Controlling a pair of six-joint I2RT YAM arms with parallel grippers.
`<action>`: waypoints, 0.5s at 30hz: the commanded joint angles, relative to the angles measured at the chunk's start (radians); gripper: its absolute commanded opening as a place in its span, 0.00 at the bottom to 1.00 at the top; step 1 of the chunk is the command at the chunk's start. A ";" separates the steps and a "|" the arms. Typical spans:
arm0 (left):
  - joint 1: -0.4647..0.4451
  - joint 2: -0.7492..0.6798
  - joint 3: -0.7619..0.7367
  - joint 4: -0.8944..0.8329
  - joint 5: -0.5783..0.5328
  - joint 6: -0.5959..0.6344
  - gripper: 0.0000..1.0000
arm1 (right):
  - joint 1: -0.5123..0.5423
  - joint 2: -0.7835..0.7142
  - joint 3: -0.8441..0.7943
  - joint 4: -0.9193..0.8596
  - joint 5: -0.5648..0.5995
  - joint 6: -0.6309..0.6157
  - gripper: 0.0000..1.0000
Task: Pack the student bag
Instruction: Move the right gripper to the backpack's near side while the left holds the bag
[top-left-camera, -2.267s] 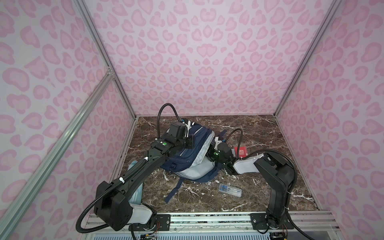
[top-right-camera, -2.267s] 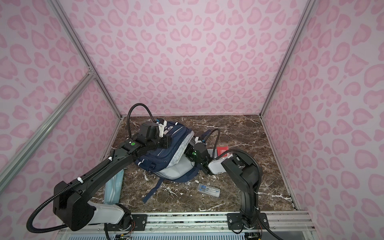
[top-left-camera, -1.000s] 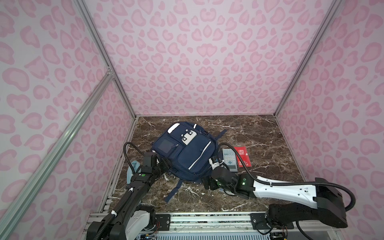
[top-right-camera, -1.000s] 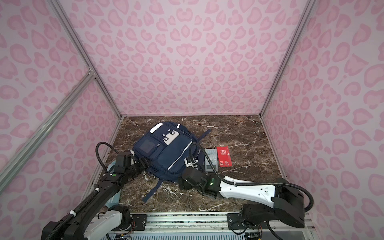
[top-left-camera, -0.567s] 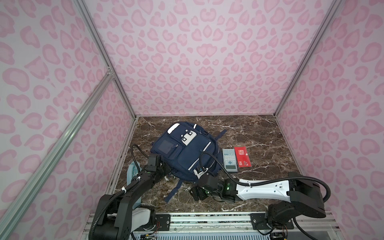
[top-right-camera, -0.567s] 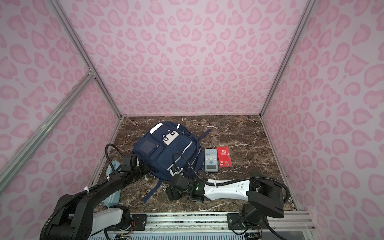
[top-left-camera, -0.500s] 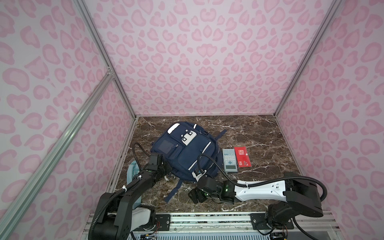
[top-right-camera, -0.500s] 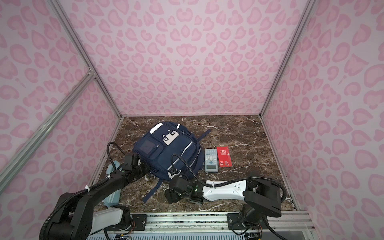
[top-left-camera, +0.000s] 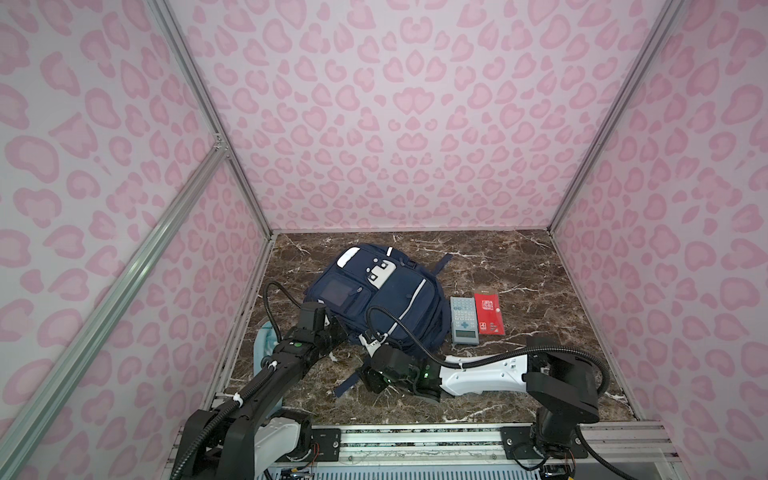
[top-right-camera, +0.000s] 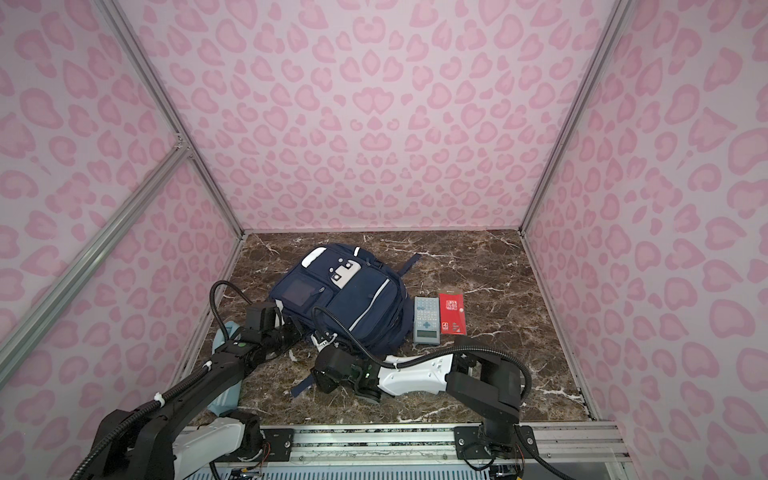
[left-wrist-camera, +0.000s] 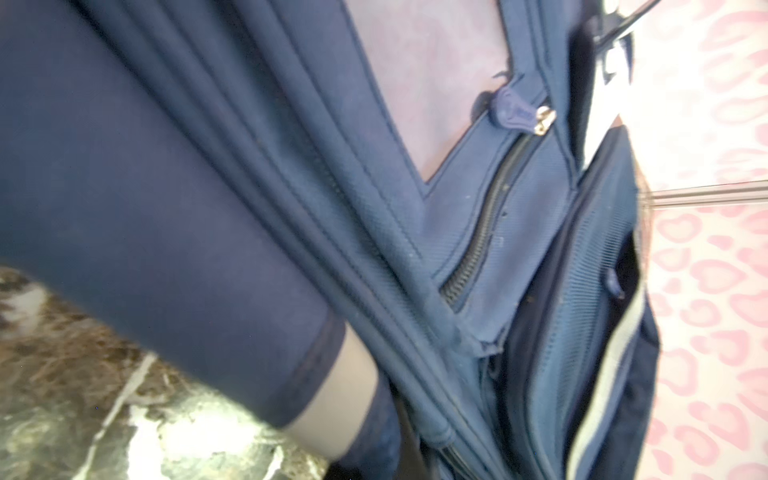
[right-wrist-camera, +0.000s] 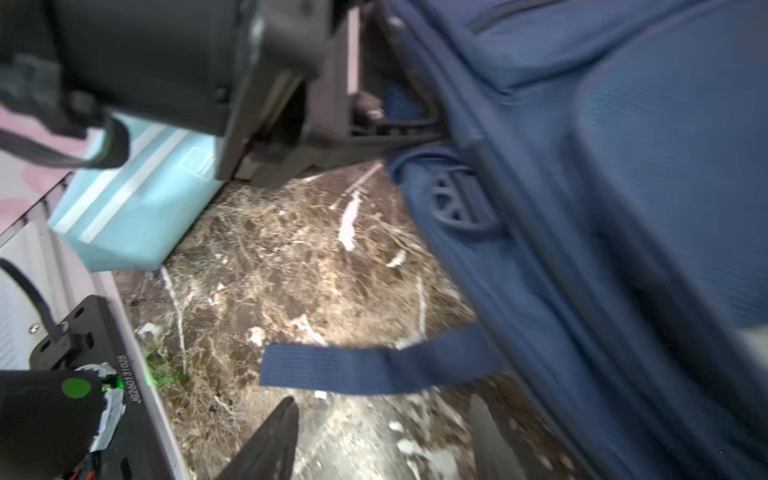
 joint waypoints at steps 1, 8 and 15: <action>-0.003 -0.027 0.017 0.035 0.107 -0.014 0.03 | -0.018 0.035 0.021 0.069 0.061 -0.055 0.69; -0.007 -0.063 0.005 0.032 0.149 -0.018 0.03 | -0.045 0.111 0.085 0.184 0.231 -0.205 0.71; -0.007 -0.063 -0.012 0.047 0.186 -0.016 0.03 | -0.030 0.204 0.114 0.341 0.398 -0.235 0.55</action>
